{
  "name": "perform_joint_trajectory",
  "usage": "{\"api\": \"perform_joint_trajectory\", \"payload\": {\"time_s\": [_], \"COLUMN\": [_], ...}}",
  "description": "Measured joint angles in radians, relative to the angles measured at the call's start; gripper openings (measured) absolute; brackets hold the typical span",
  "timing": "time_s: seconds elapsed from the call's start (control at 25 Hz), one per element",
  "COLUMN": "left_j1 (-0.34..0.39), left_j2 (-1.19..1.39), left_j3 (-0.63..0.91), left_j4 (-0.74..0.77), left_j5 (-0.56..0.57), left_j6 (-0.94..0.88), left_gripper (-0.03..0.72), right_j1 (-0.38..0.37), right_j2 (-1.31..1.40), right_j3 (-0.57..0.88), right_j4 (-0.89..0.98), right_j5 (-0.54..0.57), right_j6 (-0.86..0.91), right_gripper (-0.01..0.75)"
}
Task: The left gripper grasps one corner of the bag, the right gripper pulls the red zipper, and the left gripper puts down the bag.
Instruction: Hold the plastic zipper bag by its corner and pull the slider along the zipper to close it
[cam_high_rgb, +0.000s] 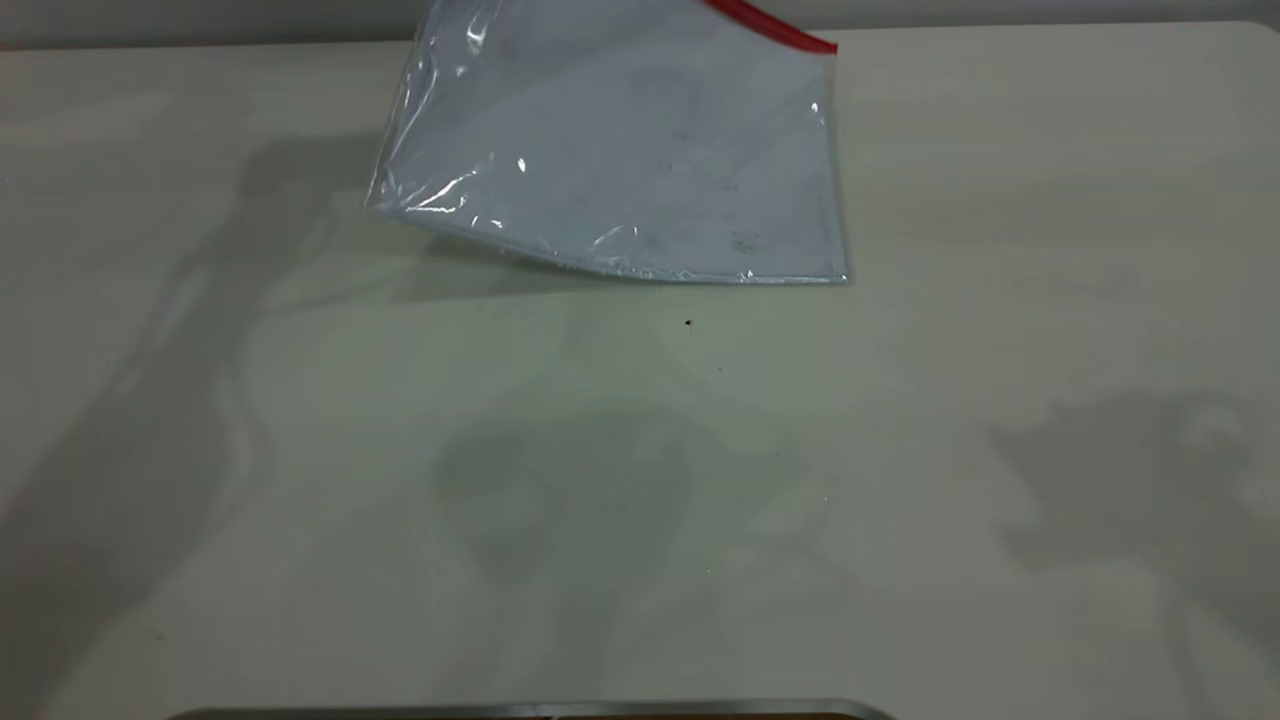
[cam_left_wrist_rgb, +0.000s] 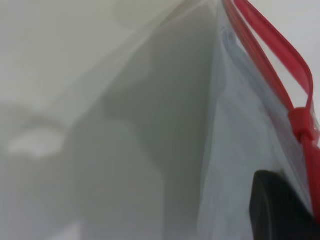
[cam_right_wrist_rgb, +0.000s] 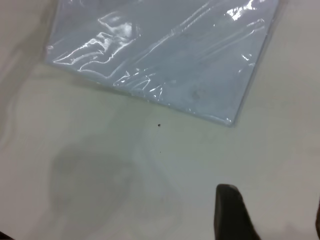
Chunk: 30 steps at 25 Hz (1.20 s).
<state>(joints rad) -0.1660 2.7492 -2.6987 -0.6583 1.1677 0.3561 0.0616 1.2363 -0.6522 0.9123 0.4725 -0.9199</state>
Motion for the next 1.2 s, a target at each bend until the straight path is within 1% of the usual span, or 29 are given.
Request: {"api": "perform_joint_trajectory", "payload": {"time_s": [0.08, 0.28, 0.4, 0.52, 0.64, 0.72, 0.8, 0.92, 1.08, 1.2], "left_j1": [-0.017, -0.078, -0.100, -0.102, -0.105, -0.129, -0.166, -0.223, -0.246, -0.245], "left_j2": [-0.009, -0.010, -0.016, -0.017, -0.013, -0.017, -0.021, -0.021, -0.021, -0.024], "left_j3": [0.000, 0.001, 0.038, 0.098, 0.125, 0.149, 0.200, 0.322, 0.448, 0.482], "left_j4": [0.041, 0.107, 0.114, 0.114, 0.090, 0.072, 0.074, 0.084, 0.077, 0.067], "left_j5": [0.000, 0.000, 0.000, 0.000, 0.000, 0.000, 0.000, 0.000, 0.000, 0.000], "left_j6": [-0.038, -0.025, 0.017, 0.071, 0.148, 0.186, 0.219, 0.254, 0.294, 0.316], "left_gripper": [0.056, 0.056, 0.056, 0.056, 0.056, 0.056, 0.056, 0.056, 0.056, 0.056], "right_j1": [0.000, 0.000, 0.000, 0.000, 0.000, 0.000, 0.000, 0.000, 0.000, 0.000], "right_j2": [0.000, 0.003, 0.004, 0.005, 0.014, 0.027, 0.043, 0.065, 0.090, 0.121], "right_j3": [0.000, 0.000, 0.000, 0.000, 0.000, 0.000, 0.000, 0.000, 0.000, 0.000], "right_j4": [0.000, 0.000, -0.001, -0.002, -0.002, -0.001, -0.001, -0.001, -0.001, -0.001], "right_j5": [-0.004, -0.028, -0.033, -0.039, -0.065, -0.071, -0.070, -0.068, -0.071, -0.071], "right_j6": [-0.006, -0.021, -0.046, -0.051, -0.053, -0.053, -0.053, -0.053, -0.054, -0.059], "right_gripper": [0.441, 0.441, 0.441, 0.441, 0.441, 0.441, 0.441, 0.441, 0.441, 0.441]}}
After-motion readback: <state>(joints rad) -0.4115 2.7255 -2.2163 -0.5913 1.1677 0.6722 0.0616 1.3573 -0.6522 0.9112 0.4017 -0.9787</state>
